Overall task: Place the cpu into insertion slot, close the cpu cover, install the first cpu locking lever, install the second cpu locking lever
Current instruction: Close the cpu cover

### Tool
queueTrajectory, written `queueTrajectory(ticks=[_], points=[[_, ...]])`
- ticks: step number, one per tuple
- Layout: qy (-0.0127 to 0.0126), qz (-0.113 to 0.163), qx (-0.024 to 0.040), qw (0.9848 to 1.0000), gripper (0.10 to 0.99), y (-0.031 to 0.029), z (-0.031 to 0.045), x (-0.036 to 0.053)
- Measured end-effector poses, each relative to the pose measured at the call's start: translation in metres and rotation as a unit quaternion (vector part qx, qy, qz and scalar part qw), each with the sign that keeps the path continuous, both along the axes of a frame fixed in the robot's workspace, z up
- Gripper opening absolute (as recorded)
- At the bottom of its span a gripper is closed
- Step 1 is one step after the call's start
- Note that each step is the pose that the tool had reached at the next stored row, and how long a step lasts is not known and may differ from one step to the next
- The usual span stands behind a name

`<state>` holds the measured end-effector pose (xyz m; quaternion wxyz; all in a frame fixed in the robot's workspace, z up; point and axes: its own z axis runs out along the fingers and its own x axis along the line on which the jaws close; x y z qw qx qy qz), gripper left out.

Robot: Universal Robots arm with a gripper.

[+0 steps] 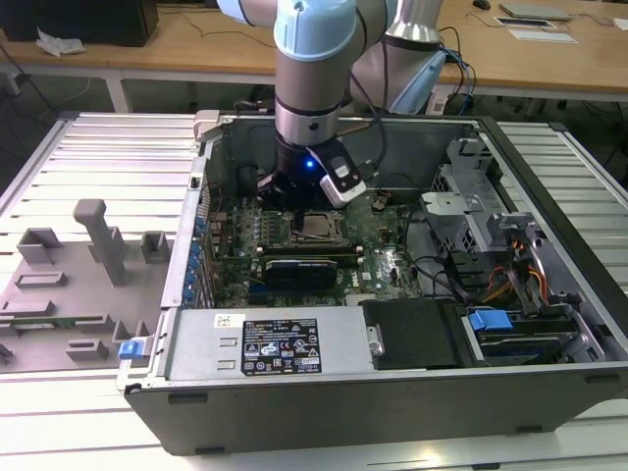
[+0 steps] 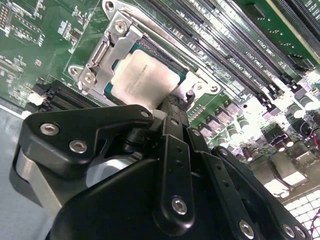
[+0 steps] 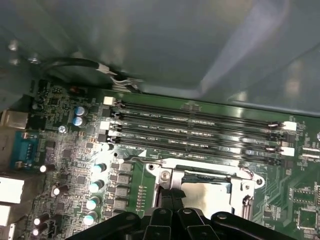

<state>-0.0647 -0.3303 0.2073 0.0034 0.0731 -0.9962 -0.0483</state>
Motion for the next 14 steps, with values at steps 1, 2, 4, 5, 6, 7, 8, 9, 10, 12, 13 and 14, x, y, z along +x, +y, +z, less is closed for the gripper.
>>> queueTrajectory(ticks=[1,2,4,5,6,7,8,9,10,12,13,14], points=[[0.0000,0.002,0.0000,1.0000,0.106,0.0000,0.0000,-0.0001],[0.0000,0.002,0.0000,1.0000,0.106,0.0000,0.0000,-0.0001],[-0.0001,0.002,0.0001,1.0000,0.106,0.0001,-0.0011,-0.0001],[0.0001,0.002,0.0000,1.0000,0.106,0.0000,-0.0013,-0.0002],[0.0001,0.002,-0.0001,1.0000,0.106,0.0000,-0.0013,0.0000],[0.0001,0.002,0.0000,1.0000,0.106,0.0000,-0.0014,0.0003],[0.0000,0.002,0.0000,1.0000,0.106,0.0000,-0.0015,0.0008],[0.0000,0.002,0.0000,1.0000,0.106,0.0000,-0.0015,0.0015],[0.0001,0.002,0.0000,1.0000,0.106,0.0000,-0.0015,0.0028],[0.0001,0.002,0.0000,1.0000,0.106,-0.0001,-0.0014,0.0064],[-0.0001,0.002,0.0001,1.0000,0.106,0.0001,-0.0008,0.0067],[-0.0001,0.002,0.0001,1.0000,0.106,0.0000,0.0009,0.0067]])
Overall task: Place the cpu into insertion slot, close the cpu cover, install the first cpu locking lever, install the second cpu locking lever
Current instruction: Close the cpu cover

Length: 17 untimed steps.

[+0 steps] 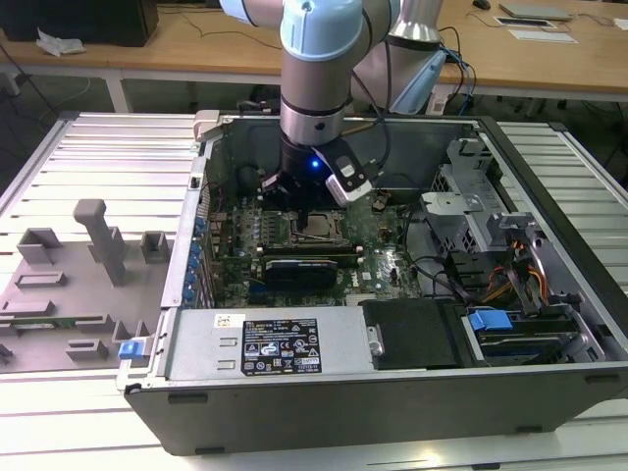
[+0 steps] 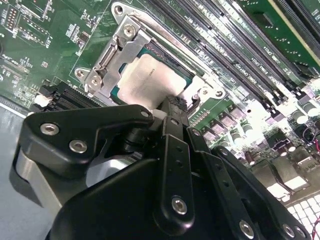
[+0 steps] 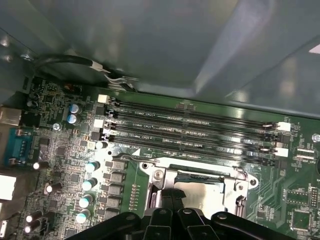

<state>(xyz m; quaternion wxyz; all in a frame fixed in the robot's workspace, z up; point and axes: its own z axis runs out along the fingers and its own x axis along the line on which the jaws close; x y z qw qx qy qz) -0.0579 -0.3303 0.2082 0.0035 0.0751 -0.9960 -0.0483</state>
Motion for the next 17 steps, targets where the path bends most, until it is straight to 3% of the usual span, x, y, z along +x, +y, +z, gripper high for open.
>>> queueTrajectory(ticks=[4,7,17], points=[[0.0000,0.000,-0.0001,1.0000,0.106,0.0000,0.0002,-0.0002],[0.0000,0.002,-0.0001,1.0000,0.106,0.0001,-0.0002,-0.0064],[0.0002,0.018,-0.0001,0.9998,0.106,0.0002,-0.0047,-0.0055]])
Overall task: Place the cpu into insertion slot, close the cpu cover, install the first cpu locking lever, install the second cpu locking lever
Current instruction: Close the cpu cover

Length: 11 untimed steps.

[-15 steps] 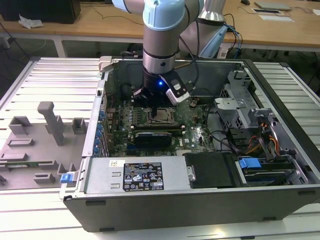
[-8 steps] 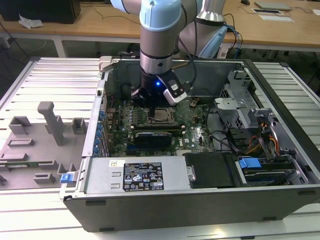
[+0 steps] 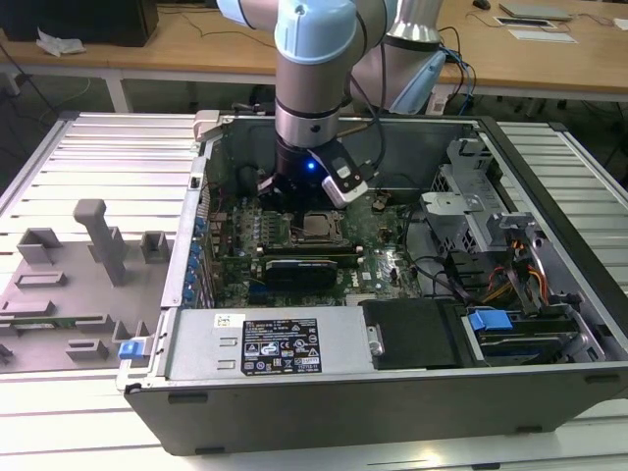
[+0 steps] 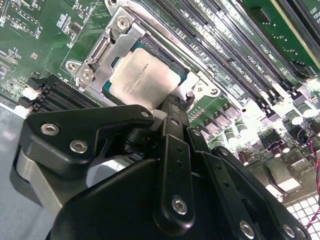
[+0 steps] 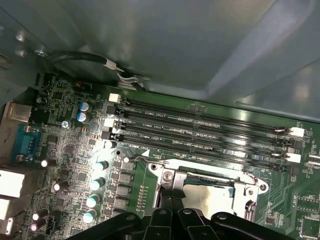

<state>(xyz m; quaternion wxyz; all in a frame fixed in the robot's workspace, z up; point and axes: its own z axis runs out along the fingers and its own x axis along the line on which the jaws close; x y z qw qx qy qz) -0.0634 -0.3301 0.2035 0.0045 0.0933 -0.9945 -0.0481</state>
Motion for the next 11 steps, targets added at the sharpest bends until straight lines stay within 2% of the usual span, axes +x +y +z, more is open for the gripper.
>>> queueTrajectory(ticks=[6,11], points=[[0.0003,0.004,0.0002,1.0000,0.106,0.0004,0.0000,0.0062],[-0.0010,0.004,0.0007,1.0000,0.106,0.0008,0.0026,0.0067]])
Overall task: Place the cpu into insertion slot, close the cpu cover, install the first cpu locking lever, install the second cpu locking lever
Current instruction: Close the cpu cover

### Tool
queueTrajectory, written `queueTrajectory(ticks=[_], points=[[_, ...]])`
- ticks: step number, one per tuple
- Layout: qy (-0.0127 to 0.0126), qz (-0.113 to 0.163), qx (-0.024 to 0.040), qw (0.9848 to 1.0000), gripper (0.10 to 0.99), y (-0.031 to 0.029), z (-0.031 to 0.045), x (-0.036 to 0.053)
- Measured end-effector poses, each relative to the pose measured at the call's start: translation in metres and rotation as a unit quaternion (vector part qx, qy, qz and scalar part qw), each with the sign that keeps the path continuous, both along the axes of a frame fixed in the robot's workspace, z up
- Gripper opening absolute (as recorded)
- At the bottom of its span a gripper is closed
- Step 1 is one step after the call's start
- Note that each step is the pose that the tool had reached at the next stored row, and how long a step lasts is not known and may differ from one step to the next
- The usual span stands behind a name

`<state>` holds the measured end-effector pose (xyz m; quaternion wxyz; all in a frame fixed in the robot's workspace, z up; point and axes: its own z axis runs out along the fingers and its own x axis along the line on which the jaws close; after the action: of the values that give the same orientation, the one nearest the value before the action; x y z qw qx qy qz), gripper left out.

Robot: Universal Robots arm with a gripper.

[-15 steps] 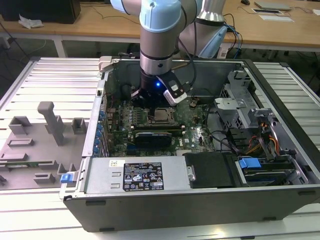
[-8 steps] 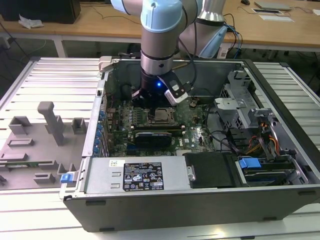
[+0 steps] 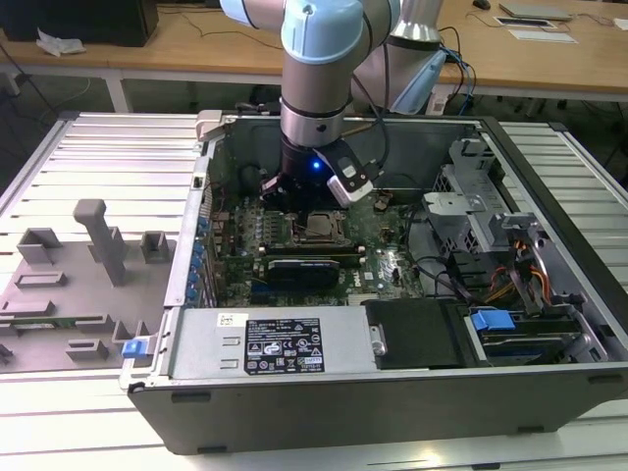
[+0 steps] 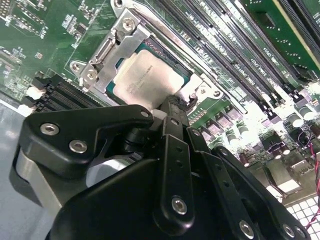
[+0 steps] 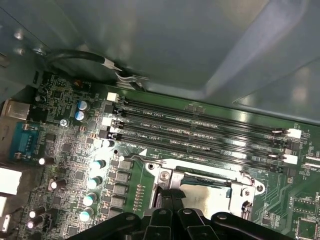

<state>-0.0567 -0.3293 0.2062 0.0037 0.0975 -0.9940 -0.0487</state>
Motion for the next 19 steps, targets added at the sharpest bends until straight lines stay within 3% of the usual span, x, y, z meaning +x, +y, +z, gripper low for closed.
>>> queueTrajectory(ticks=[2,6,8,12,19], points=[[0.0009,0.000,-0.0006,1.0000,0.106,-0.0002,0.0042,-0.0002],[0.0009,0.000,-0.0008,1.0000,0.106,0.0020,0.0050,-0.0004],[0.0008,0.000,-0.0010,1.0000,0.106,0.0066,0.0024,-0.0004],[0.0015,0.000,-0.0018,1.0000,0.106,0.0066,-0.0029,-0.0006],[0.0011,0.000,-0.0002,1.0000,0.106,0.0076,-0.0031,-0.0002]])
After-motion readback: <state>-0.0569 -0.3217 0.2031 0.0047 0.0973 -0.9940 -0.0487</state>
